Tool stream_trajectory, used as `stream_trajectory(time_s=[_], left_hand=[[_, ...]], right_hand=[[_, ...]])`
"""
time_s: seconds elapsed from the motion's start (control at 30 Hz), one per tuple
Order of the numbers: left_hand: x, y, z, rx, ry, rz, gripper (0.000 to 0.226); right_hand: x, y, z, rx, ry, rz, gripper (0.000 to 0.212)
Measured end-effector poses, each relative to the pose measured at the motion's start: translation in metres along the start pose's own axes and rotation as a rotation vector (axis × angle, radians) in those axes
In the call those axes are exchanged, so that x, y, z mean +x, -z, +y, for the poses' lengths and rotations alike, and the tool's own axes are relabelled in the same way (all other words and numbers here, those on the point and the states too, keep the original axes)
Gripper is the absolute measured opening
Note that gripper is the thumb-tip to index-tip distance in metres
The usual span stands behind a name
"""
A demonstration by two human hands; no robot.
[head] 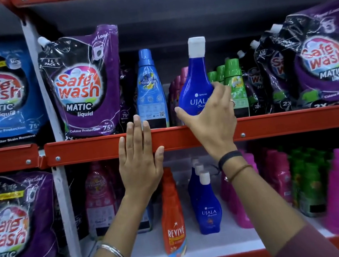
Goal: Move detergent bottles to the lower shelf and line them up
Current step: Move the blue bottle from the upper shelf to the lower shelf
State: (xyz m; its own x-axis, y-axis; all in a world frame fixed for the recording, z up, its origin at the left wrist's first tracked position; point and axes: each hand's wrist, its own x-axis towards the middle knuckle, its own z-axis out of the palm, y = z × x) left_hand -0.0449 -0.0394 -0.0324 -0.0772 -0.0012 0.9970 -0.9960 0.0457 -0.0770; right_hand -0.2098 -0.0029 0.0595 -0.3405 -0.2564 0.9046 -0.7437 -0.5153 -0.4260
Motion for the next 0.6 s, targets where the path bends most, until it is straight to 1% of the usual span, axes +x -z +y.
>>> stream_trajectory(time_s=[0.2,0.27,0.4,0.6], left_hand=[[0.0,0.0,0.0,0.013,0.001,0.006,0.061],[0.0,0.0,0.0,0.009,0.004,0.009,0.061],[0.0,0.0,0.001,-0.002,0.009,0.003,0.061],[-0.002,0.001,0.003,-0.01,0.026,-0.003,0.06]], right_hand=[[-0.005,0.027,0.001,0.262,0.052,0.183,0.084],[-0.005,0.04,0.001,0.297,0.034,0.2,0.085],[-0.023,0.061,0.011,0.292,0.003,0.155,0.086],[-0.085,0.068,0.044,0.234,-0.106,0.004,0.082]])
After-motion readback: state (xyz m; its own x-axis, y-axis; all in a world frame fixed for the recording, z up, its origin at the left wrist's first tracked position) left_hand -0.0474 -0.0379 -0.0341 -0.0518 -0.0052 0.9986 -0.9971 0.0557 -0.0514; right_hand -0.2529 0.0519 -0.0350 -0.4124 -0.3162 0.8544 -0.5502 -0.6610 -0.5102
